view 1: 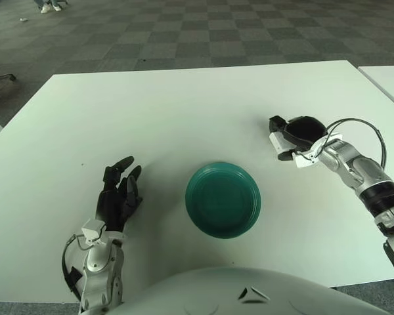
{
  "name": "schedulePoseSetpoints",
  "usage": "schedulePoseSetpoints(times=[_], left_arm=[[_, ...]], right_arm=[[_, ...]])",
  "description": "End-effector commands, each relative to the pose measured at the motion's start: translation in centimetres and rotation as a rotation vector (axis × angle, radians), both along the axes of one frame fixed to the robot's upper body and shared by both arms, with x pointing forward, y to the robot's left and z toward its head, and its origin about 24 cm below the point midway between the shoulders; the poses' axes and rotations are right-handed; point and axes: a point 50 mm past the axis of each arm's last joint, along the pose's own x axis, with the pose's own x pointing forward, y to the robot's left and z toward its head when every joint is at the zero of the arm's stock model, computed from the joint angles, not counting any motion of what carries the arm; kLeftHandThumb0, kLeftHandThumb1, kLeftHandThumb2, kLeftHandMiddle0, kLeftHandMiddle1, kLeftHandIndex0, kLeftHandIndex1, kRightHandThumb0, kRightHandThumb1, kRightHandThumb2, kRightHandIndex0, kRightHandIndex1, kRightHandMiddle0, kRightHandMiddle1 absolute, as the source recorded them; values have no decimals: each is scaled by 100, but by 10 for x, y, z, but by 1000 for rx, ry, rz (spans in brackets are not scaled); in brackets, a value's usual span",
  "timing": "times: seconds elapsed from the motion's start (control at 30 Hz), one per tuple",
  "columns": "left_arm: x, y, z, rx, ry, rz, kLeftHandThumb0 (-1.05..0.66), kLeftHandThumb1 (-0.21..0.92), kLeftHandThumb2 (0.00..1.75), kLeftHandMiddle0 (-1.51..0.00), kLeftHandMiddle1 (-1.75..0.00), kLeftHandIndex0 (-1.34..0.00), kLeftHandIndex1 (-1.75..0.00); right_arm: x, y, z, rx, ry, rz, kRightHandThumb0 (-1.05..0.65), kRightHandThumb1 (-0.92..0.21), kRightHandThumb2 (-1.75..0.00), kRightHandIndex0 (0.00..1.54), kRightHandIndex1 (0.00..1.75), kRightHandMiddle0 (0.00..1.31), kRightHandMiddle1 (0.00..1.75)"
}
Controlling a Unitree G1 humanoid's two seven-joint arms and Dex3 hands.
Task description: Put the charger into the plate.
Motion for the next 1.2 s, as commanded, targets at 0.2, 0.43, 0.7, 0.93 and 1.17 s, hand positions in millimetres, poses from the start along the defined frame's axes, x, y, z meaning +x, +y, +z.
schedulePoseSetpoints(times=[0.2,0.43,0.7,0.93,1.17], left_arm=[[-6,-1,-3,-6,36,-4,-70,92,78,-35,-42,-5,-104],[-7,-4,-3,-7,37,-5,-70,92,78,-35,-42,-5,-104],[-9,-10,-3,-9,37,-7,-70,92,78,-35,-42,-5,-104],[-11,-17,-2,-10,37,-8,-70,92,78,-35,-42,-5,-104],[-13,-23,0,-10,36,-8,-70,92,78,-35,-42,-5,-104]], right_arm=[[-27,67,59,237,-163,185,-40,-63,-91,75,175,38,175],[-57,102,44,287,-144,313,-40,-61,-94,76,175,39,175],[-82,122,42,273,-86,432,-40,-61,-94,79,175,39,175],[-99,135,25,276,20,525,-41,-58,-98,82,175,41,175],[-105,133,10,257,47,583,-41,-55,-102,84,175,44,175]])
